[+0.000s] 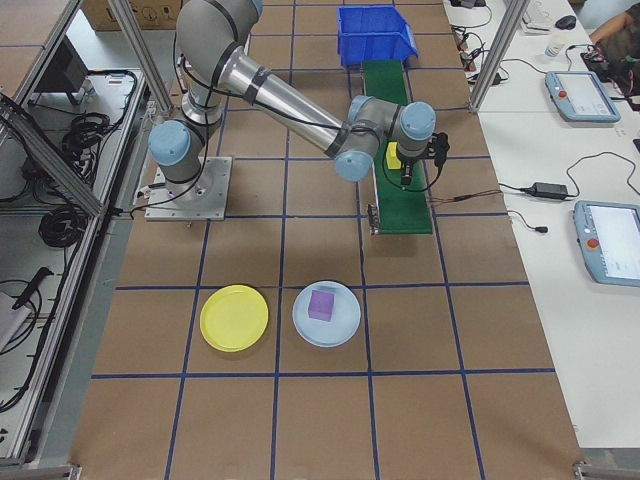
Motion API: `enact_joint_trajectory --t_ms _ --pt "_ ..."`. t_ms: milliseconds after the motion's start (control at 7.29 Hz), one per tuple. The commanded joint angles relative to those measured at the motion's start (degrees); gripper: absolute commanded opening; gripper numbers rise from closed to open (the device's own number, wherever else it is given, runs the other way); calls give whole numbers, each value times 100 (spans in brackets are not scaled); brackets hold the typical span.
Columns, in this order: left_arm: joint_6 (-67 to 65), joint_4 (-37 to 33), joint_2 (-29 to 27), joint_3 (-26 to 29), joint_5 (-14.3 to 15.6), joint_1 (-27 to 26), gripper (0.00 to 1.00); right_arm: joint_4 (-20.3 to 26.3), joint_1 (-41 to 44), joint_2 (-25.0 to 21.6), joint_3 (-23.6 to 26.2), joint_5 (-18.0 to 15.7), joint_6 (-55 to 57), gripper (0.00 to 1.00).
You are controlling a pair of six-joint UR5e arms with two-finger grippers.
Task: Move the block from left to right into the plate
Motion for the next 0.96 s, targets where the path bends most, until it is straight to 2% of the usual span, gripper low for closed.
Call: enact_joint_trajectory --t_ms 0,686,823 --pt "0 0 1 0 0 0 100 -1 32 27 8 2 -245 100" --pt "0 0 9 0 0 0 100 -141 67 150 -1 -77 -192 100" --pt "0 0 9 0 0 0 100 -281 67 263 -1 -469 -227 100"
